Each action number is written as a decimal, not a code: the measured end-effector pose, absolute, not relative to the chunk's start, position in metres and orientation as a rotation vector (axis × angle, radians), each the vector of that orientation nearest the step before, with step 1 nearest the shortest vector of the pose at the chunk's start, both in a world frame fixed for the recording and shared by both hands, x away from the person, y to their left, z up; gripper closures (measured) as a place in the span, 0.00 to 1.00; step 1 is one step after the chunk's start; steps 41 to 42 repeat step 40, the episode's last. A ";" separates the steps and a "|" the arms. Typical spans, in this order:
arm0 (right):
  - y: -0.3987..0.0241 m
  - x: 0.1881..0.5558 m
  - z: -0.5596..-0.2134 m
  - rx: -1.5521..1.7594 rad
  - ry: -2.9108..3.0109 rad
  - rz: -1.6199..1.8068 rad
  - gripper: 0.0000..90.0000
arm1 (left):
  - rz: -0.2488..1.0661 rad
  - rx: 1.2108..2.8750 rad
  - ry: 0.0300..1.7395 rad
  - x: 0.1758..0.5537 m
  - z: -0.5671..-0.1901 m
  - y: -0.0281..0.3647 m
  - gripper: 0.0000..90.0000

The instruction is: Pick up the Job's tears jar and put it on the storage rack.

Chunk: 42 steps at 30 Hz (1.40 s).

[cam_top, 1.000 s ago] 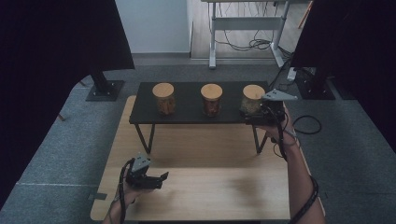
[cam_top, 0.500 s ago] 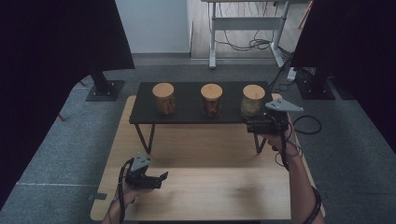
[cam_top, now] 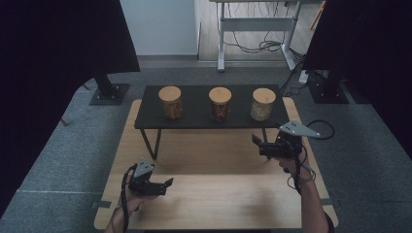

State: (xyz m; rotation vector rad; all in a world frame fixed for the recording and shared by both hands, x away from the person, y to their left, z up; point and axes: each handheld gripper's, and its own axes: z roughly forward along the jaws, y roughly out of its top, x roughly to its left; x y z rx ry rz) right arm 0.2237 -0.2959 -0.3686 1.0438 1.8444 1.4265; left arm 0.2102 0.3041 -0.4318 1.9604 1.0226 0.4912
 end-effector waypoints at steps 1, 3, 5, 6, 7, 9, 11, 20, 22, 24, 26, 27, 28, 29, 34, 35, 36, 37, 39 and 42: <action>-0.296 0.224 -0.369 1.044 1.844 1.426 0.03 | 0.491 1.960 1.023 0.210 -0.432 0.304 0.06; -0.299 0.215 -0.381 1.042 1.843 1.447 0.03 | 0.490 1.962 1.028 0.211 -0.432 0.305 0.06; -0.299 0.212 -0.386 1.039 1.845 1.450 0.03 | 0.490 1.963 1.031 0.212 -0.433 0.305 0.06; -0.300 0.210 -0.390 1.043 1.849 1.453 0.03 | 0.489 1.963 1.033 0.212 -0.433 0.305 0.06; -0.300 0.208 -0.394 1.044 1.852 1.456 0.03 | 0.488 1.966 1.033 0.212 -0.434 0.305 0.06; -0.301 0.204 -0.403 1.053 1.852 1.463 0.03 | 0.488 1.970 1.034 0.213 -0.434 0.304 0.06; -0.302 0.200 -0.412 1.060 1.861 1.475 0.03 | 0.488 1.973 1.034 0.213 -0.434 0.304 0.06; -0.293 0.194 -0.440 1.066 1.936 1.476 0.03 | 0.483 1.993 1.031 0.215 -0.436 0.300 0.06; -0.285 0.199 -0.450 1.075 1.978 1.462 0.03 | 0.482 1.997 1.030 0.216 -0.436 0.300 0.06; -0.281 0.204 -0.454 1.080 2.012 1.444 0.03 | 0.482 1.998 1.030 0.216 -0.436 0.300 0.06; -0.276 0.208 -0.459 1.092 2.031 1.431 0.03 | 0.480 1.998 1.031 0.216 -0.437 0.300 0.06; -0.276 0.209 -0.462 1.100 2.031 1.443 0.03 | 0.481 2.000 1.031 0.216 -0.437 0.299 0.06; -0.275 0.211 -0.465 1.111 2.036 1.447 0.03 | 0.481 2.001 1.031 0.217 -0.437 0.299 0.06; -0.273 0.214 -0.466 1.113 2.051 1.436 0.03 | 0.479 2.001 1.033 0.217 -0.438 0.299 0.06; -0.270 0.215 -0.469 1.104 2.061 1.437 0.03 | 0.481 2.007 1.032 0.218 -0.438 0.299 0.06; -0.270 0.215 -0.469 1.100 2.058 1.443 0.03 | 0.482 2.005 1.030 0.218 -0.437 0.299 0.06; -0.271 0.214 -0.468 1.096 2.051 1.451 0.03 | 0.483 2.003 1.030 0.217 -0.437 0.299 0.06; -0.271 0.213 -0.468 1.095 2.046 1.456 0.03 | 0.485 2.001 1.028 0.217 -0.436 0.300 0.06; -0.272 0.212 -0.469 1.092 2.038 1.463 0.03 | 0.485 1.995 1.026 0.216 -0.435 0.301 0.06; -0.272 0.212 -0.469 1.099 2.033 1.464 0.03 | 0.486 1.991 1.027 0.216 -0.435 0.301 0.06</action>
